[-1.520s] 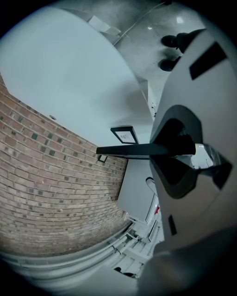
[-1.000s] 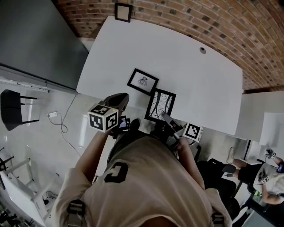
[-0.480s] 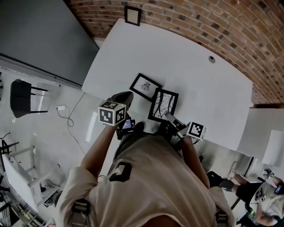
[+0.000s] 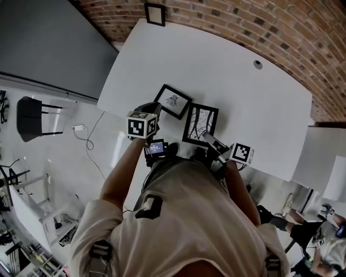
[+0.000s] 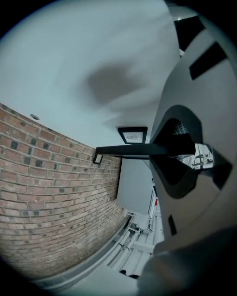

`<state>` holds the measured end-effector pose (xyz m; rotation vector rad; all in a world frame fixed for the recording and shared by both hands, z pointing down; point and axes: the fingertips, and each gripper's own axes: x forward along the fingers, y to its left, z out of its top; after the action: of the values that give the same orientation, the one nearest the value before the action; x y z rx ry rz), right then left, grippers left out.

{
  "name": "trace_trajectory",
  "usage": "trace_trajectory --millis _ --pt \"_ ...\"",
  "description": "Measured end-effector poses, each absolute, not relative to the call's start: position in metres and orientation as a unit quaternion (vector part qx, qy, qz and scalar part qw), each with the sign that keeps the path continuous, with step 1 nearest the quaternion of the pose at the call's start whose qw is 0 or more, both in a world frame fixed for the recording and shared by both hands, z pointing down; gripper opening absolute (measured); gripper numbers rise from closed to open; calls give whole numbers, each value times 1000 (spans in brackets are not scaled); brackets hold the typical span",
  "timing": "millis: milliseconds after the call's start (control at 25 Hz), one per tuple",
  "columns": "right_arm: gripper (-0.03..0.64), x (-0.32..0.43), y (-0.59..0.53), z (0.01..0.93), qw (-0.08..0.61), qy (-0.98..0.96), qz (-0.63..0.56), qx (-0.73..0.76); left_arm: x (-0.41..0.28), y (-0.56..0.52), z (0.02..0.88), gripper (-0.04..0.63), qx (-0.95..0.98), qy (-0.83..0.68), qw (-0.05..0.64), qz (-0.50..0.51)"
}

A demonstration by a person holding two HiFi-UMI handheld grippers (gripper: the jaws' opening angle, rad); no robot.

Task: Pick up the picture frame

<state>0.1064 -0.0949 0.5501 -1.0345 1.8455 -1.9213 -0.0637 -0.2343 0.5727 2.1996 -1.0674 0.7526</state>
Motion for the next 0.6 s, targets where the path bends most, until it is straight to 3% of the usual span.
trace_trajectory --millis 200,320,600 --pt "57 109 -91 551 144 639 -665 -358 -46 -246 596 29 830 -364 264 329" --pt "57 107 -87 552 140 635 -668 -361 -40 -247 611 131 823 -350 292 338" --pt "58 108 -84 549 141 643 -657 -367 -46 -252 632 170 806 -371 261 379"
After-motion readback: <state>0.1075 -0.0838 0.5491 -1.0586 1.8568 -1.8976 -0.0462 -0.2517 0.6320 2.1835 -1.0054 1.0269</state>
